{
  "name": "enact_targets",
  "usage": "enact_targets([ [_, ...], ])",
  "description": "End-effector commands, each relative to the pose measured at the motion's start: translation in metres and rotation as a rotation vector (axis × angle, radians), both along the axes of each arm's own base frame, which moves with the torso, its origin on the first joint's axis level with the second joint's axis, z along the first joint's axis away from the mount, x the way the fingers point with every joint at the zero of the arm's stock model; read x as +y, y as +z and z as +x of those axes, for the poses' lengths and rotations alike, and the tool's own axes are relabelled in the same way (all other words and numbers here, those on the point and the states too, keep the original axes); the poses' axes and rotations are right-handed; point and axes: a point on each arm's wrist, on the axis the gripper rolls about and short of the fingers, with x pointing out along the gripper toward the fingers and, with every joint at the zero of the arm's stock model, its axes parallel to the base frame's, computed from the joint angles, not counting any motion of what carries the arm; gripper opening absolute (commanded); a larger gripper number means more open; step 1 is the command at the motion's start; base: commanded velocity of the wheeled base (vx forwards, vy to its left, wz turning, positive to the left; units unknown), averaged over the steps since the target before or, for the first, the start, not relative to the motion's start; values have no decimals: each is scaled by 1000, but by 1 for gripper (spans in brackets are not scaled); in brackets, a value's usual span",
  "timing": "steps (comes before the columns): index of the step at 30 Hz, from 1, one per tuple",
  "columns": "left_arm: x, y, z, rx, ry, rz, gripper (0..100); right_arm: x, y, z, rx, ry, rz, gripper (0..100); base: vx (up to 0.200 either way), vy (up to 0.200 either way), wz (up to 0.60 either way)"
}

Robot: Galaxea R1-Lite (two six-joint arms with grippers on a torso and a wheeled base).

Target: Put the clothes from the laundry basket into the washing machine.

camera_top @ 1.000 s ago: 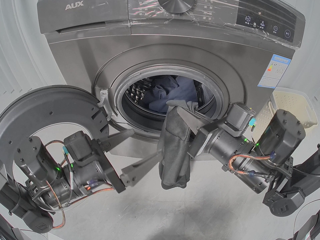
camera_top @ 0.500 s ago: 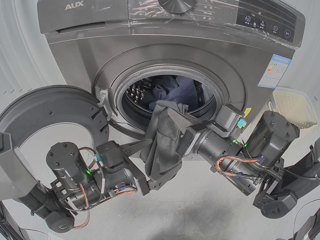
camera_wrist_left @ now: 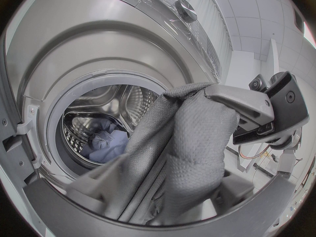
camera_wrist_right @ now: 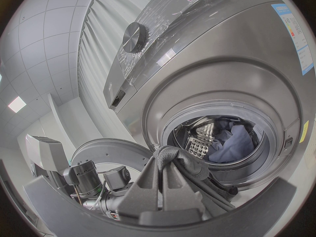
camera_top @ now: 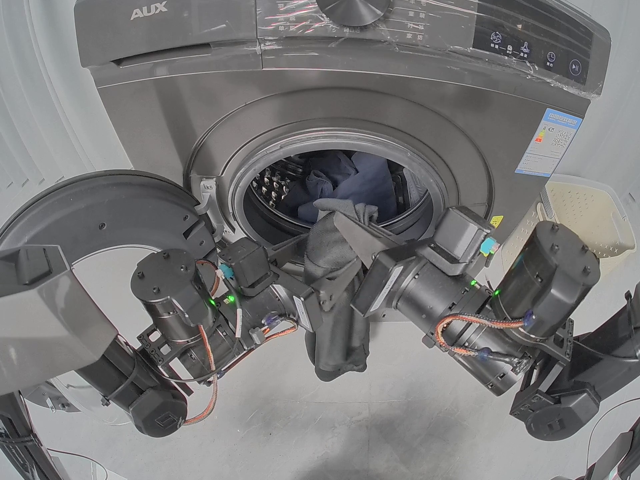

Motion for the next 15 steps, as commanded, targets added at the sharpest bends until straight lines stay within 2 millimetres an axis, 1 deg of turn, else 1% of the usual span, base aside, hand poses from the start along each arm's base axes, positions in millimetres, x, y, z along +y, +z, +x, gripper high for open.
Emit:
enact_targets([
  [1,-1,-1,3,0,11,-2,0,-1,2,-1,-3,1,7,0,0,0,0],
  [6,1,2,-1,-13,11,4,0,-1,0,0,2,-2,5,0,0,0,0],
  [9,5,7,-11,-21,13,6,0,-1,0,0,0,-3,8,0,0,0,0],
  [10,7,7,-14,-18,13,9,0,-2,1,0,-3,-5,13,100,0,0,0],
  [12,12,9,-18,-20,12,9,0,-4,1,-2,-1,0,11,100,0,0,0],
  [15,19,13,-23,-24,12,7,0,-12,2,-10,-1,13,3,100,0,0,0],
])
